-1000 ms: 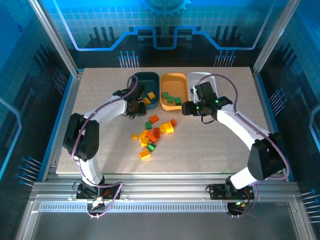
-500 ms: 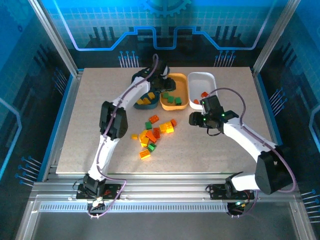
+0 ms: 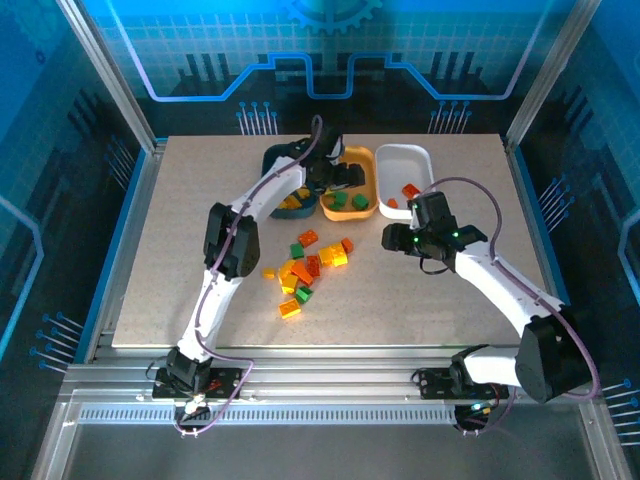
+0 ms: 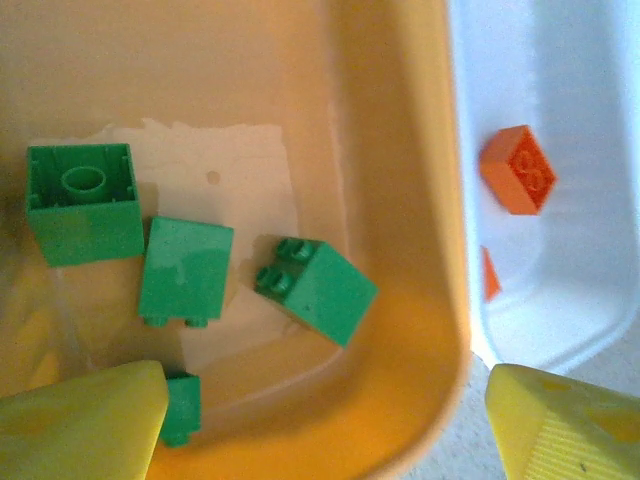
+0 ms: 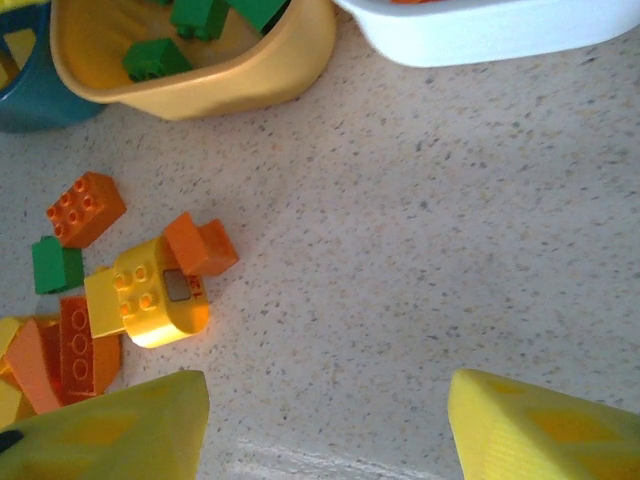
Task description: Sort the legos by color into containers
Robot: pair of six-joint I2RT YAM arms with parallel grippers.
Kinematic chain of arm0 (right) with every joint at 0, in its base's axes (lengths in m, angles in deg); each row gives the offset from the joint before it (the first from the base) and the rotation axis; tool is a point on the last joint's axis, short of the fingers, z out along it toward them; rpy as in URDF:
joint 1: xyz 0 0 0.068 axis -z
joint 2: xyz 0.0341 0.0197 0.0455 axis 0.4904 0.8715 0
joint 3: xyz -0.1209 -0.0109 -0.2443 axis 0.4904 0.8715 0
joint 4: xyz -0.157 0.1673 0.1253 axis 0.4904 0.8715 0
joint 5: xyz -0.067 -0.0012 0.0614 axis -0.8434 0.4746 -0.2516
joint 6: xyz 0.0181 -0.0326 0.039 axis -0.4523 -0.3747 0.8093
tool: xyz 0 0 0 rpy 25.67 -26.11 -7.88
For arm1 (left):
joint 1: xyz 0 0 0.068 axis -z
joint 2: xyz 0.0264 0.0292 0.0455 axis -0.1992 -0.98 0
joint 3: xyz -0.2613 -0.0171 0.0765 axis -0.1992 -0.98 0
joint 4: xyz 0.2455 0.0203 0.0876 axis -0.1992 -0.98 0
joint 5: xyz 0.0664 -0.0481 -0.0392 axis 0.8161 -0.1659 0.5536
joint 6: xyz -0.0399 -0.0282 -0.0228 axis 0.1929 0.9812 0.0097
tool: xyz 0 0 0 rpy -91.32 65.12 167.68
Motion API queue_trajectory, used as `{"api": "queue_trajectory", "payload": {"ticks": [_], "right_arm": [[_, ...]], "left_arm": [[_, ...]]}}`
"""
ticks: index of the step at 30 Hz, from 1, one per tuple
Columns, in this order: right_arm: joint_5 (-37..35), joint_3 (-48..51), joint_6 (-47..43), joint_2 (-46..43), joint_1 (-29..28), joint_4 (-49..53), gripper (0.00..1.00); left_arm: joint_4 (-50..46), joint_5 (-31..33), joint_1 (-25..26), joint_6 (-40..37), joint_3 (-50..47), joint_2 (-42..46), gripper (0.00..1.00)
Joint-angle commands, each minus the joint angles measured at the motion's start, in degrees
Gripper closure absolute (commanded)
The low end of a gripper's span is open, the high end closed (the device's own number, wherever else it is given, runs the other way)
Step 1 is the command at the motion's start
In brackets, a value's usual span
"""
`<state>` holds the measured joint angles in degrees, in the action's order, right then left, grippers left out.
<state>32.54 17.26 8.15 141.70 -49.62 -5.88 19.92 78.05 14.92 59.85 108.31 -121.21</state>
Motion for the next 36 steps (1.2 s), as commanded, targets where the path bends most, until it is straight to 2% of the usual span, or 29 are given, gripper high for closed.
{"api": "queue_trajectory", "payload": {"ticks": [1, 4, 9, 11, 15, 18, 24, 36], "right_arm": [[-0.16, -1.65, 0.15, 2.15, -4.97, 0.04, 0.35], [-3.45, -3.36, 0.15, 4.97, -11.53, 0.6, 0.35], [-5.05, -7.23, 0.75, 12.43, -19.23, 0.25, 0.35], [-5.27, -8.35, 0.77, 15.08, -20.32, -0.77, 0.36], [-6.46, -10.9, -2.99, 19.91, -19.43, -1.69, 0.5], [-4.86, -13.62, -5.94, 23.79, -18.96, -1.1, 0.52], [-5.09, -14.33, -7.15, 26.51, -18.99, -2.21, 0.45], [-7.32, -17.62, -8.53, 31.46, -18.03, -3.07, 0.46]], "left_arm": [[2.55, -0.76, 0.06, -2.02, -5.97, 15.25, 0.13], [11.93, 1.82, -1.34, -0.85, -25.21, 29.59, 0.02], [30.19, 0.92, -8.03, 9.54, -62.43, 53.39, 0.01], [33.3, 1.05, -10.64, 11.99, -74.51, 60.97, 0.01], [32.29, 1.32, -14.84, 13.52, -91.96, 74.92, 0.01], [27.64, 2.92, -15.74, 11.66, -98.37, 84.28, 0.01], [22.95, 4.44, -15.96, 11.87, -105.08, 96.92, 0.01], [21.37, 2.5, -15.96, 13.22, -108.14, 100.72, 0.01]]}}
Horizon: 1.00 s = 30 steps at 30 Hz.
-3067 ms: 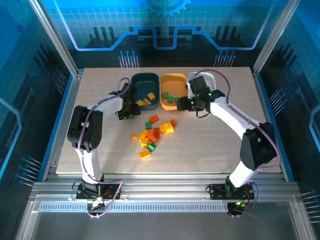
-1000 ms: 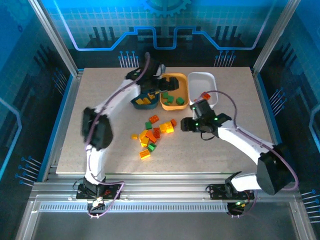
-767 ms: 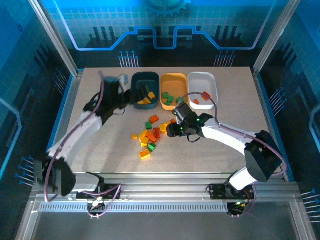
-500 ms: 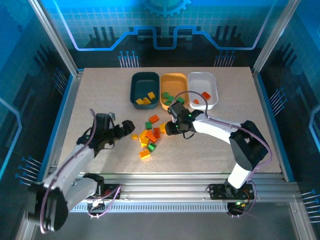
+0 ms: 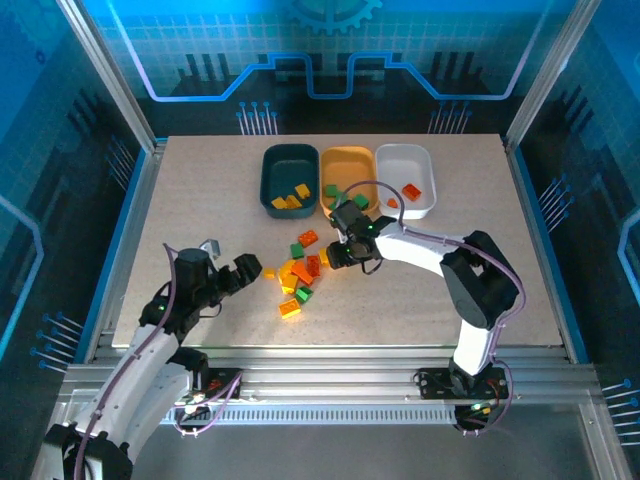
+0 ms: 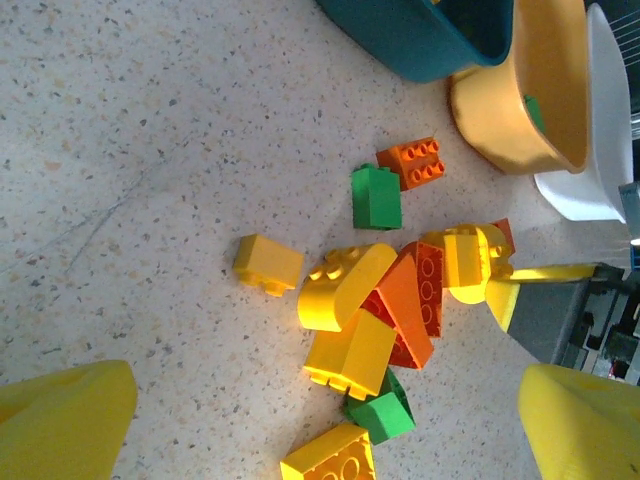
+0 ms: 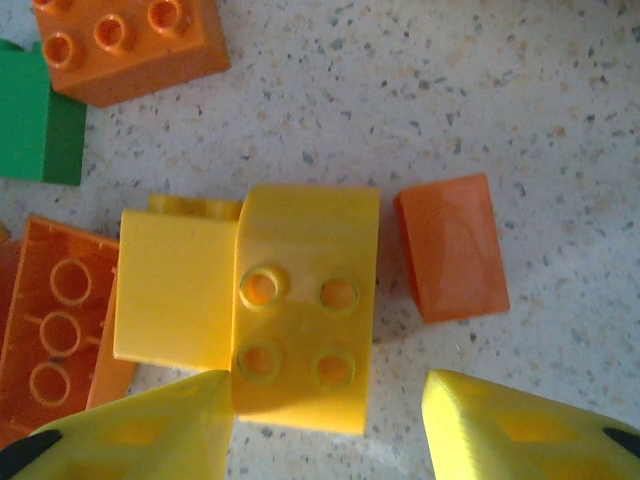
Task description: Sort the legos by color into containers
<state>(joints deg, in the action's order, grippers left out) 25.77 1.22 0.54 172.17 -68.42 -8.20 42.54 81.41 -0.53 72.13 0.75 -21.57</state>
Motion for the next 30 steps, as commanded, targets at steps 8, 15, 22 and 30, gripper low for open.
{"api": "queue_trajectory", "payload": {"ticks": [8, 15, 22, 30], "right_arm": [[0.85, -3.09, -1.04, 3.57, 0.9, -0.92, 0.5], [-1.16, -0.9, -0.77, 1.19, 0.12, -1.01, 0.57], [-1.49, 4.51, 0.93, -7.64, -0.74, 0.08, 0.61], [-3.67, 3.49, 1.69, -19.92, 0.6, 8.13, 0.62]], "left_arm": [[-2.92, -0.51, -0.5, 1.54, -0.37, 3.6, 0.01], [-4.64, -0.56, -0.5, 1.61, 0.19, 4.22, 0.01], [-4.56, -0.87, -0.5, 2.45, 2.6, 3.17, 0.01], [-1.24, -1.53, -0.5, 2.87, 8.74, -6.12, 0.01]]}}
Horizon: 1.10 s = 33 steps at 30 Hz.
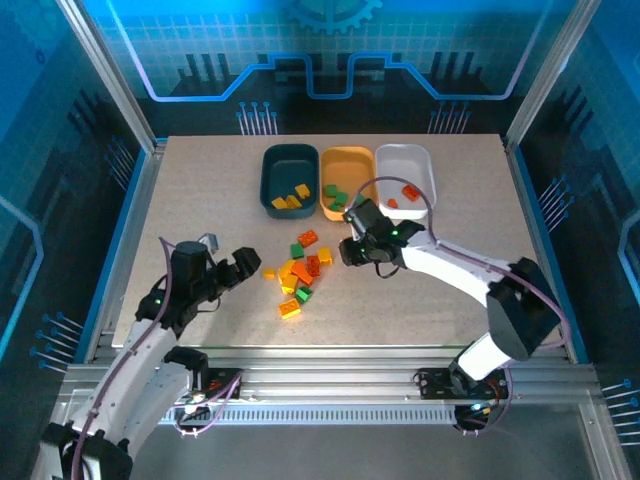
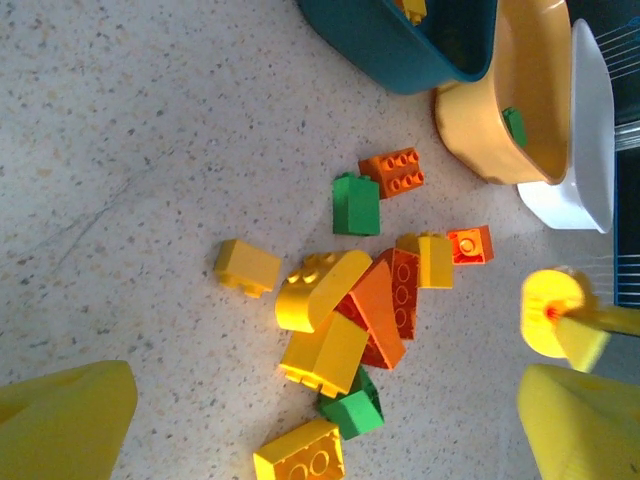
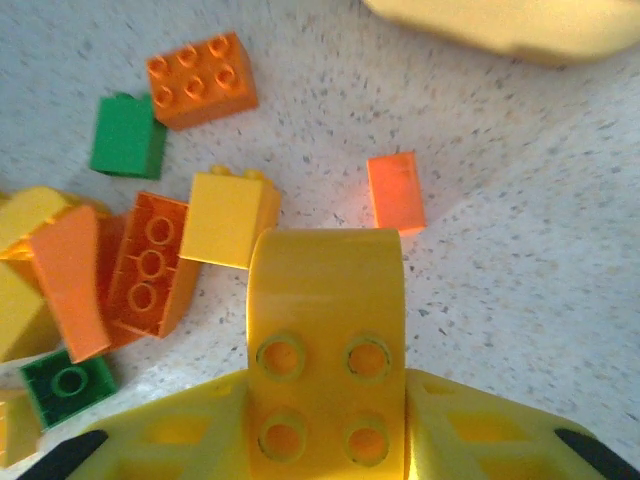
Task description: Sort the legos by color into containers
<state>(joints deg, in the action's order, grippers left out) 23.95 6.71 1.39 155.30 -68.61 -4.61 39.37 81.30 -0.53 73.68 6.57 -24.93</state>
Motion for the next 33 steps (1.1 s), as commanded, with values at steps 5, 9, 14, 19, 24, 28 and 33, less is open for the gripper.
{"api": "queue_trajectory", "payload": {"ticks": [5, 9, 14, 19, 24, 28, 33], "right_arm": [[-0.43, -10.12, 0.94, -3.07, 4.97, 7.17, 0.62], [4.05, -19.82, 0.27, 5.29, 5.29, 7.01, 0.62], [8.45, -32.22, -1.46, 17.6, 5.14, 5.08, 0.63], [11.95, -43.92, -4.72, 30.45, 4.85, 3.21, 0.63], [12.27, -61.99, -6.54, 43.83, 5.24, 10.02, 0.63], [13.25, -75.85, -6.08, 53.59, 5.59, 18.99, 0.58], [14.4, -78.16, -6.02, 55.24, 5.6, 20.3, 0.51]], "left_arm": [[3.73, -2.75, -0.5, 0.47, 8.27, -10.75, 0.01], [3.41, -5.76, -0.76, -0.34, 13.33, -18.34, 0.01], [4.25, -8.77, -2.32, -0.78, 16.79, -24.43, 0.01], [10.97, -12.41, -3.73, 1.66, 13.66, -26.85, 0.01], [11.18, -14.53, -4.19, 3.02, 12.22, -25.62, 0.01], [8.32, -14.31, -4.19, 2.09, 14.3, -24.94, 0.01], [8.24, -14.03, -4.19, 2.12, 15.74, -26.01, 0.01]]}}
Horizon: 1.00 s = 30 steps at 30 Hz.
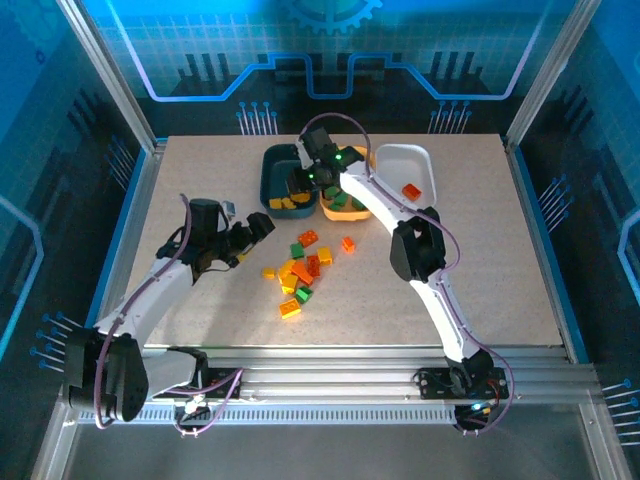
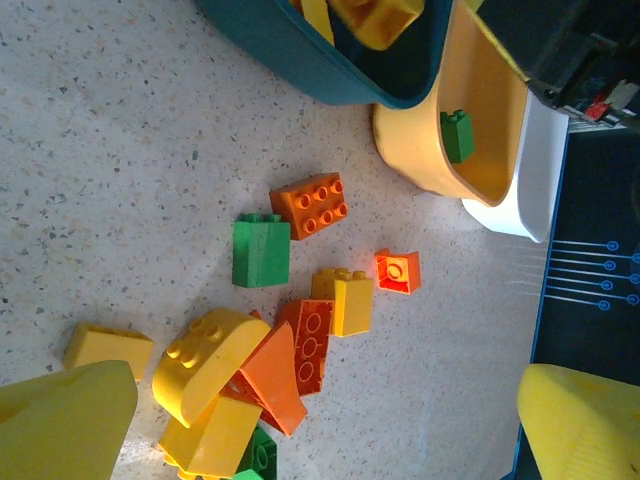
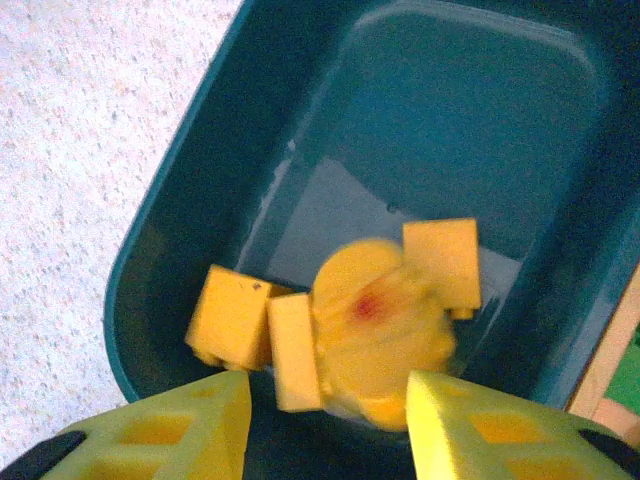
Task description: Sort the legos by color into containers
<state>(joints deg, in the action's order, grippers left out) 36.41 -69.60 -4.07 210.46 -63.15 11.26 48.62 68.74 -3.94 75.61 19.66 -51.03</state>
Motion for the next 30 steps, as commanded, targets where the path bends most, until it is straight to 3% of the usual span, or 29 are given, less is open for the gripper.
{"api": "queue_trajectory", "payload": {"ticks": [1, 4, 9, 17, 21, 30], "right_arm": [[2.12, -1.94, -0.63, -0.16, 0.13, 4.73, 0.5], [0.86, 1.65, -0.93, -4.4, -0.04, 4.98, 0.51], [-3.31, 29.02, -0.98, -26.76, 0.41, -6.36, 0.49], [-7.53, 55.64, -1.95, -42.45, 2.31, -5.57, 0.4], [-5.65, 62.8, -3.43, -44.19, 3.05, -6.12, 0.35], [-3.9, 63.21, -3.94, -36.95, 3.35, -8.74, 0.37]], "left_arm": [[-1.05, -1.68, -0.78, 0.41, 2.88, -0.13, 0.01], [-0.54, -2.43, -0.78, 1.74, 3.08, -0.08, 0.01], [-1.25, -3.79, -0.52, 3.4, 2.98, 2.07, 0.01], [1.89, -3.8, 4.0, 6.73, -1.02, 0.97, 0.01], [5.43, -1.45, 8.31, 7.14, -0.86, -1.74, 0.01], [16.06, -1.35, 11.96, 13.33, -2.91, -5.37, 0.01]]}}
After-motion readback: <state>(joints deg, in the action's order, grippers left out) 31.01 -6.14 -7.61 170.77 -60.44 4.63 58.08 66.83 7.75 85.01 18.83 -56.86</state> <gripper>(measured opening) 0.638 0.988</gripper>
